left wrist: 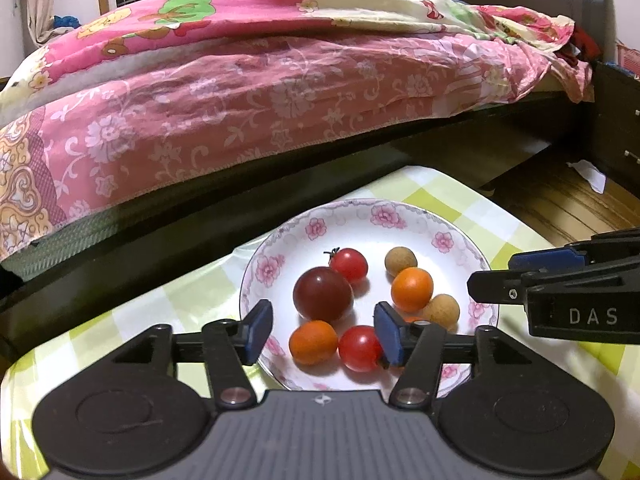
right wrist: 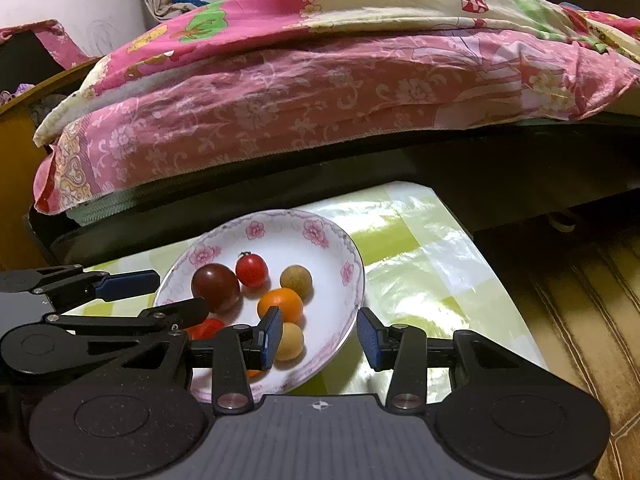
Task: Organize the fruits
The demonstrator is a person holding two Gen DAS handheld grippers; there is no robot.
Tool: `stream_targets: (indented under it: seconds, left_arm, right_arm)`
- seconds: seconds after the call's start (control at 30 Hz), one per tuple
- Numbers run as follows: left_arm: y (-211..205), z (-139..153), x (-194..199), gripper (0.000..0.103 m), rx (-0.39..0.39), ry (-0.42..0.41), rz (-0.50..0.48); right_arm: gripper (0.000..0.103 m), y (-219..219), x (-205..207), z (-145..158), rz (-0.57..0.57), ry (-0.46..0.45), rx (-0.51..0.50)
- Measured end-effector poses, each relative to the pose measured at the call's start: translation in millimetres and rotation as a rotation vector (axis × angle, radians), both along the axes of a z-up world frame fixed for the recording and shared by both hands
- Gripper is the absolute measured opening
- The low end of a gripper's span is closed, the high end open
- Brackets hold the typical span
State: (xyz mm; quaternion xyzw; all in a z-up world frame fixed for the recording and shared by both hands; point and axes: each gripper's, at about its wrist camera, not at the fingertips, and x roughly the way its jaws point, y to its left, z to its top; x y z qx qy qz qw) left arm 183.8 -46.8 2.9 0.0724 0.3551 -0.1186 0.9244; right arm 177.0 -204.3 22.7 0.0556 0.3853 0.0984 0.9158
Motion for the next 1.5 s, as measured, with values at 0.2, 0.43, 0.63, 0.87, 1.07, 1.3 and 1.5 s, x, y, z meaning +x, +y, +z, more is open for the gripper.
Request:
stream_targets:
  seconds: [0.2, 0.43, 0.63, 0.87, 1.07, 1.3, 1.5]
  left_arm:
    - [-0.1, 1.7, -3.3, 0.079, -0.026, 0.013, 0.03]
    - [2.8, 3.0, -9.6, 0.091, -0.019, 0.005, 0.085]
    - [6.6, 0.8, -10.6, 0.102, -0.032, 0.032, 0.12]
    - [3.9, 0.3, -13.5, 0.103, -0.013, 0.026, 0.135]
    - [5.7, 4.4, -18.4, 0.103, -0.02, 0.022, 0.144]
    - [8.0, 8.9, -30.6, 0.103, -0.028, 0.012, 0.154]
    - [9.0, 11.5, -41.8, 0.103, -0.018, 0.004, 0.164]
  right_arm:
    - [0.038, -0.9, -7.5, -2.8, -0.018, 0.019, -0.023]
    - [0.04, -0.9, -14.4, 0.7, -0.04, 0.017, -0.033]
    - [0.043, -1.1, -18.2, 1.9, -0.047, 0.016, -0.037]
    - [0.044, 0.4, -19.4, 1.6, -0.043, 0.019, -0.041]
    - [0.044, 0.3, -22.8, 4.6, -0.05, 0.016, -0.044]
    - [0.044, 1.4, -34.0, 8.0, -0.055, 0.013, -0.044]
    - [0.044, 5.1, -42.8, 10.9, -0.054, 0.013, -0.049]
